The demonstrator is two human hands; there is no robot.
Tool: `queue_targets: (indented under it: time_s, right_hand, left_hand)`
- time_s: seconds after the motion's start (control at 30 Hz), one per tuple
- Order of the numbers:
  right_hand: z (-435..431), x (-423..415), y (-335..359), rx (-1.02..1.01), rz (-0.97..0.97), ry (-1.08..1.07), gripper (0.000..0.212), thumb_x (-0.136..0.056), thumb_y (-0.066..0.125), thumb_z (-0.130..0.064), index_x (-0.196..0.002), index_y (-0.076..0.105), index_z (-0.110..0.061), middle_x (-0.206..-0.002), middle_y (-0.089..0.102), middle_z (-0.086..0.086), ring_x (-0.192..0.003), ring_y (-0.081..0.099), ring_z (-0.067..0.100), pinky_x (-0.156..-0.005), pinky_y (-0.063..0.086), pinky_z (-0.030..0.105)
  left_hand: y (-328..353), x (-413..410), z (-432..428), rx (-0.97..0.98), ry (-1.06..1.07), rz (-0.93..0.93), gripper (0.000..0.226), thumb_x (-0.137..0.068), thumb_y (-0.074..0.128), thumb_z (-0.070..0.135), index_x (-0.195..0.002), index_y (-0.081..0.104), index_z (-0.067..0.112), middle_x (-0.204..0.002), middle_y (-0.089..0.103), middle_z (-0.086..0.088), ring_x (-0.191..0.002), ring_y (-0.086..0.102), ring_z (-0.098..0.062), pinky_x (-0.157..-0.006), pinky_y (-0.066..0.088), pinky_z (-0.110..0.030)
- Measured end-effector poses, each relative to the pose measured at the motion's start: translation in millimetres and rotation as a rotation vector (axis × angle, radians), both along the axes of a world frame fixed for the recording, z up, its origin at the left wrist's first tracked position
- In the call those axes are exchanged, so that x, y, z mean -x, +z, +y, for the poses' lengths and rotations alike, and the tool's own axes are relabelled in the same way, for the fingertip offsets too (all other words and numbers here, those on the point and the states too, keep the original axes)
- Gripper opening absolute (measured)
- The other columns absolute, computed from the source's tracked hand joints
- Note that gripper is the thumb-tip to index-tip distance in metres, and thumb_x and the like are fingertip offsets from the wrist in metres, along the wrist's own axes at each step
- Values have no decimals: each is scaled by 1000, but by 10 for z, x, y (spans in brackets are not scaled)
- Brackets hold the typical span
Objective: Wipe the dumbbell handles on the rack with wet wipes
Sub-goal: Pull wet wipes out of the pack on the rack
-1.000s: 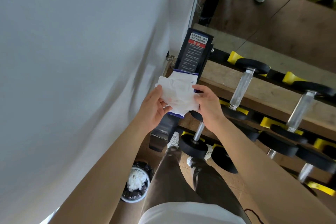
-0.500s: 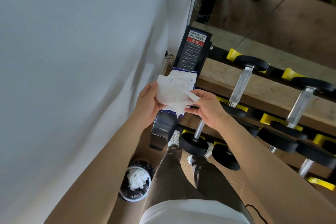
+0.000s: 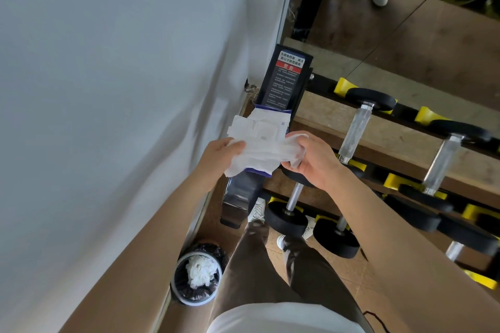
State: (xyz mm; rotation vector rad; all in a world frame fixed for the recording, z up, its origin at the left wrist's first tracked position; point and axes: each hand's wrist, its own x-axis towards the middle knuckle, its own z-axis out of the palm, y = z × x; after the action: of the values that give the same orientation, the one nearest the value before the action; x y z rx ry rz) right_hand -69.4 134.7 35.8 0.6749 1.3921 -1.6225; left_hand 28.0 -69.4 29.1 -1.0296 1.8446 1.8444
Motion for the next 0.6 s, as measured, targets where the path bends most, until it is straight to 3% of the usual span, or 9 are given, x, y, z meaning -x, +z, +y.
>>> queue_targets:
  time_s: [0.1,0.2,0.27,0.33,0.4,0.53,0.6]
  right_hand:
    - [65,15,-2,-6,-55,-43,28,-100,50,-11,-127,58,-13,-130,59,17,-117,60,33,-84,59,43]
    - [119,39,26,7,-39,-39,29,-97,54,-7,-125,59,-13,-128,56,16,-115,58,32,-85,59,39]
    - [126,73,14,-15,6,-11,30,-95,53,1,-122,58,-12,-128,56,15,-116,58,33,-81,60,35]
    - [99,112,-15,-68,52,21,33,-93,51,8,-121,57,-9,-128,57,15,-115,60,32,-77,59,31]
    - [48,146,-36,-108,89,53,30,-92,51,11,-113,60,-8,-126,59,13,-114,62,29,-81,59,30]
    - [-84,211,-18,-93,163,172,33,-92,49,14,-109,63,-11,-125,63,8,-115,63,25,-94,58,37]
    - [-142,255,-34,-79,190,230,39,-88,49,17,-111,61,-12,-121,64,6,-114,63,25,-97,57,39]
  left_hand:
    - [25,-28,-9,-148,223,18,14,-90,69,27,-85,68,13,-87,70,-7,-88,65,-25,-73,48,-33]
    - [78,-7,0,8,332,65,12,-85,77,15,-76,70,14,-75,73,-1,-79,69,-22,-69,54,-32]
    - [43,49,14,113,299,50,17,-75,76,12,-68,62,19,-74,69,-5,-77,67,-26,-69,57,-37]
    - [-22,119,60,142,208,20,22,-69,67,15,-88,58,20,-92,65,-10,-81,63,-26,-61,53,-34]
    - [-117,181,115,246,53,17,43,-71,66,23,-111,50,19,-104,61,-6,-89,60,-22,-63,47,-30]
    - [-296,214,254,555,-350,67,55,-82,71,29,-131,47,29,-105,61,6,-90,60,-19,-66,44,-28]
    - [-413,216,307,617,-455,50,51,-90,66,36,-138,50,32,-118,65,6,-100,62,-19,-74,46,-27]
